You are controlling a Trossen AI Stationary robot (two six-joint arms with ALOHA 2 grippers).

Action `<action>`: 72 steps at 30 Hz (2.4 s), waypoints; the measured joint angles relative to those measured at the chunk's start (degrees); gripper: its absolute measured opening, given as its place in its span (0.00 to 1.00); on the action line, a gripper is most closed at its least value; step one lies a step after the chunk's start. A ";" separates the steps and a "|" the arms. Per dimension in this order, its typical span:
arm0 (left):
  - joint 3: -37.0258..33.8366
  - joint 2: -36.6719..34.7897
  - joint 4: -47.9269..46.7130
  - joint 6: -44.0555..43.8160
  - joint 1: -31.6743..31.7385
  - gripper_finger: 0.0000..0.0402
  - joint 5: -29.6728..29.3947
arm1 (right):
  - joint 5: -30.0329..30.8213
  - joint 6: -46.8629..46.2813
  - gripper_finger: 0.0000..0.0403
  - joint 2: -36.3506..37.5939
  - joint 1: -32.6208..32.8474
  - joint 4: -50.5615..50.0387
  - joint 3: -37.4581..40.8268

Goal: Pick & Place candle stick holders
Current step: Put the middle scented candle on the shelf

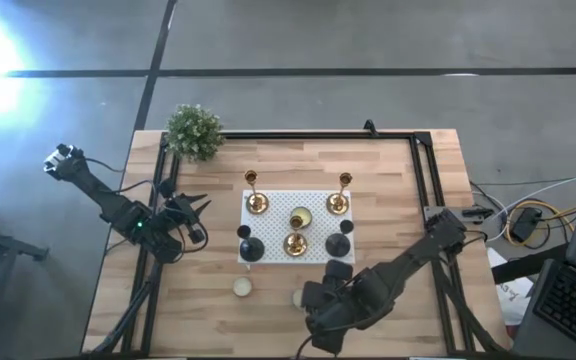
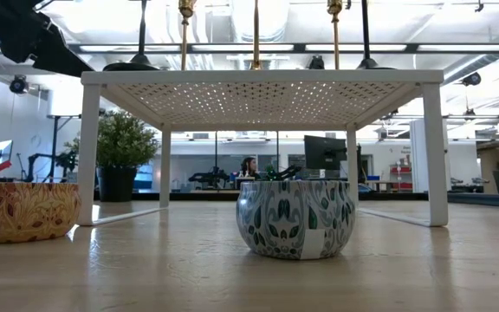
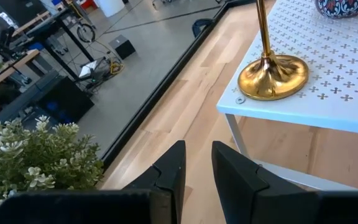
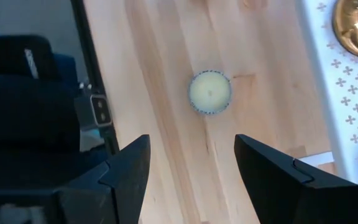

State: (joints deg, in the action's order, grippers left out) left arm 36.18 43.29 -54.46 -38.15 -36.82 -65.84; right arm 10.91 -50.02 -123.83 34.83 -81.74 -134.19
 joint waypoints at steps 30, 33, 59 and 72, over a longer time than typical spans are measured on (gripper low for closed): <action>0.00 0.00 0.00 -0.01 0.00 0.21 0.00 | -0.53 -1.96 0.57 -0.02 -4.86 16.49 16.81; 0.00 0.00 0.00 0.00 0.00 0.21 0.00 | -0.58 -0.44 0.57 -0.02 -5.75 16.47 16.81; -0.01 -0.02 0.00 0.00 0.00 0.21 0.01 | -0.11 -7.50 0.84 -0.02 -7.04 25.38 26.12; 0.00 -0.02 0.00 0.00 0.00 0.21 0.02 | -0.96 -14.52 0.90 0.46 -7.37 30.05 30.84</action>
State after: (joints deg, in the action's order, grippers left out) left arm 36.18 43.27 -54.46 -38.15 -36.82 -65.82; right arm 9.95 -64.54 -123.37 27.46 -51.69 -103.35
